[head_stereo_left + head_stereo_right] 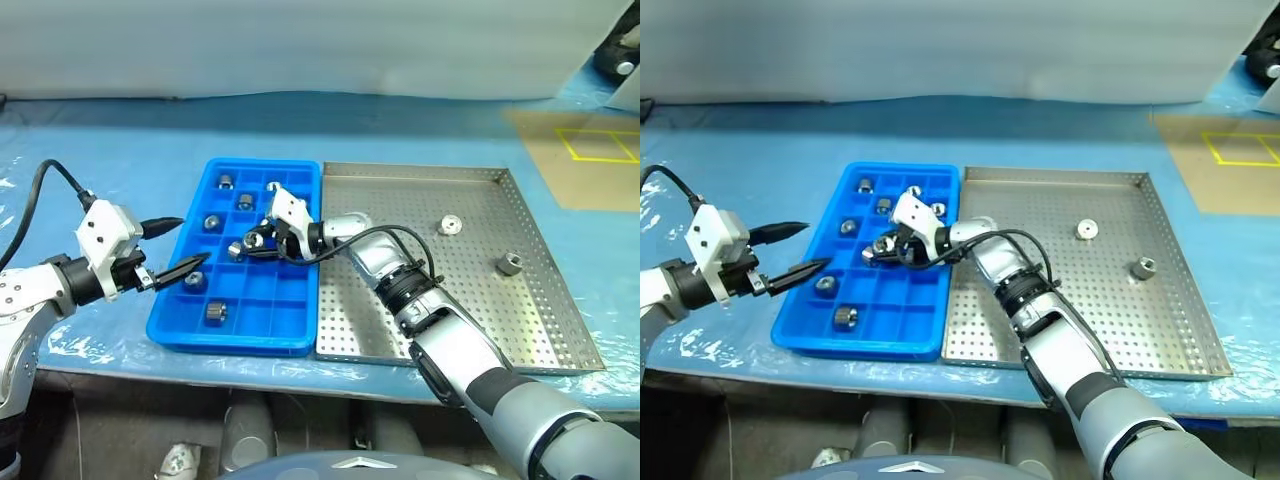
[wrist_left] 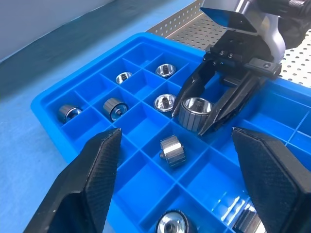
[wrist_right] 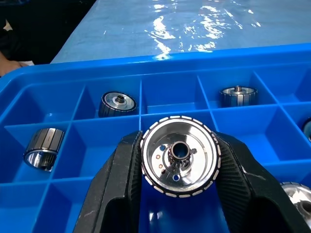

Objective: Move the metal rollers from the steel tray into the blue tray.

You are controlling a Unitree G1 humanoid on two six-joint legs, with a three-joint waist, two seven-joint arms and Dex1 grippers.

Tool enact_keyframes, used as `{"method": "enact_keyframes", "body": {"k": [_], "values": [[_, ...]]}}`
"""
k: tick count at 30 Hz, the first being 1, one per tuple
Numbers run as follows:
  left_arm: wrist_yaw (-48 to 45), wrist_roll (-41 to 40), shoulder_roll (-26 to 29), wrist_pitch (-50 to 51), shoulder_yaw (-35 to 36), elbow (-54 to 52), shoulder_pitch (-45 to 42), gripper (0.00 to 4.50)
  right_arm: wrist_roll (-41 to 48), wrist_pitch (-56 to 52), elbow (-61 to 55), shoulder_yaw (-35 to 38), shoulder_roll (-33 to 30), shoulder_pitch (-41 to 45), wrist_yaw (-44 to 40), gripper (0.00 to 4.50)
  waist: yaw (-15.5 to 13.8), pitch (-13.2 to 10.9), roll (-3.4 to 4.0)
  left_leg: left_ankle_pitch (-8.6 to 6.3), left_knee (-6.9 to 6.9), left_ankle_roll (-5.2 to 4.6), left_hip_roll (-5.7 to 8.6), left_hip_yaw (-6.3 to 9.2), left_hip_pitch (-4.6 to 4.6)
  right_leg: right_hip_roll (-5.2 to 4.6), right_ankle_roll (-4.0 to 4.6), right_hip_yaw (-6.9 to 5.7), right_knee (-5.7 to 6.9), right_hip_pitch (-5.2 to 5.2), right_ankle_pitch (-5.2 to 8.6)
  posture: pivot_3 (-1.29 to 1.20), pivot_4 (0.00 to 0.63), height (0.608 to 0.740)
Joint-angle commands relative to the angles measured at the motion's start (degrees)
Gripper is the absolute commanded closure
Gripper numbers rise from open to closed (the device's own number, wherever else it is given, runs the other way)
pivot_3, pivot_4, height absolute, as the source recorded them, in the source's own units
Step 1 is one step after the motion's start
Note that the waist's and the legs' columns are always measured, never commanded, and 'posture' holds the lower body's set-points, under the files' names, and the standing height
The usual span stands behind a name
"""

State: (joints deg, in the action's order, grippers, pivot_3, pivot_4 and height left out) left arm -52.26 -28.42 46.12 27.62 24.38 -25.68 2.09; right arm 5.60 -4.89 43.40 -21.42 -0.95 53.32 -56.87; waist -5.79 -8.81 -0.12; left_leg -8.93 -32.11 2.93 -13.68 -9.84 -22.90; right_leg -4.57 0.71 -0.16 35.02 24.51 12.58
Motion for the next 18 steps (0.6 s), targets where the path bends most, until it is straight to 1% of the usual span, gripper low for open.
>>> {"method": "enact_keyframes", "body": {"k": [1, 4, 8, 11, 16, 18], "values": [[1.20, -1.46, 0.87, 0.57, 1.39, -3.09, -0.11, 0.67, -0.36, 2.88, -0.13, 1.61, 0.29, 1.50, -1.71, 2.80, -0.17, -0.01, -0.03, 0.01, 0.00, 0.01, 0.00, 0.01, 0.00, 0.00, 0.00, 0.00, 0.04, 0.01, 0.00, 0.22, 0.150, 0.740], [1.76, -1.74, 0.90, 0.88, 0.47, -3.14, -0.92, 0.67, 1.08, 0.60, -4.51, 2.05, -1.67, 0.27, -5.81, 2.80, -0.16, -0.02, -0.05, 0.05, 0.00, 0.08, 0.00, 0.02, -0.02, 0.03, 0.01, 0.04, 0.20, 0.14, 0.01, 0.20, 0.150, 0.740], [1.62, -1.53, 0.86, 0.69, -1.35, -2.32, -1.99, 0.67, 3.24, -5.05, -15.37, 1.02, -6.06, -3.34, -12.64, 2.80, -0.31, -0.04, -0.09, 0.11, -0.03, 0.17, -0.06, 0.07, -0.18, 0.12, 0.08, 0.04, 0.38, 0.36, 0.05, 0.18, 0.150, 0.740], [1.42, -1.28, 0.80, 0.43, -2.58, -1.57, -2.79, 0.67, 2.98, -7.72, -20.26, -0.41, -7.59, -5.90, -14.10, 2.80, -0.14, -0.03, -0.12, 0.20, -0.04, 0.32, -0.11, 0.09, -0.17, 0.20, 0.09, 0.08, 0.45, 0.41, 0.06, 0.18, 0.150, 0.740], [0.74, -0.83, 1.15, -0.04, -4.94, 0.61, -5.18, 0.67, 0.70, -7.84, -17.38, -1.57, -4.06, -6.51, -10.86, 2.80, 0.57, -0.03, -0.13, 0.27, -0.03, 0.45, -0.20, 0.11, -0.15, 0.33, 0.25, 0.15, 0.77, 0.67, 0.09, 0.14, 0.150, 0.740], [0.62, -0.90, 1.29, 0.06, -5.20, 0.73, -5.62, 0.67, 0.24, -7.69, -16.55, -2.03, -3.34, -6.44, -10.83, 2.80, 0.43, -0.03, -0.13, 0.33, -0.02, 0.54, -0.25, 0.11, -0.15, 0.36, 0.31, 0.15, 0.78, 0.70, 0.06, 0.14, 0.150, 0.740]]}}
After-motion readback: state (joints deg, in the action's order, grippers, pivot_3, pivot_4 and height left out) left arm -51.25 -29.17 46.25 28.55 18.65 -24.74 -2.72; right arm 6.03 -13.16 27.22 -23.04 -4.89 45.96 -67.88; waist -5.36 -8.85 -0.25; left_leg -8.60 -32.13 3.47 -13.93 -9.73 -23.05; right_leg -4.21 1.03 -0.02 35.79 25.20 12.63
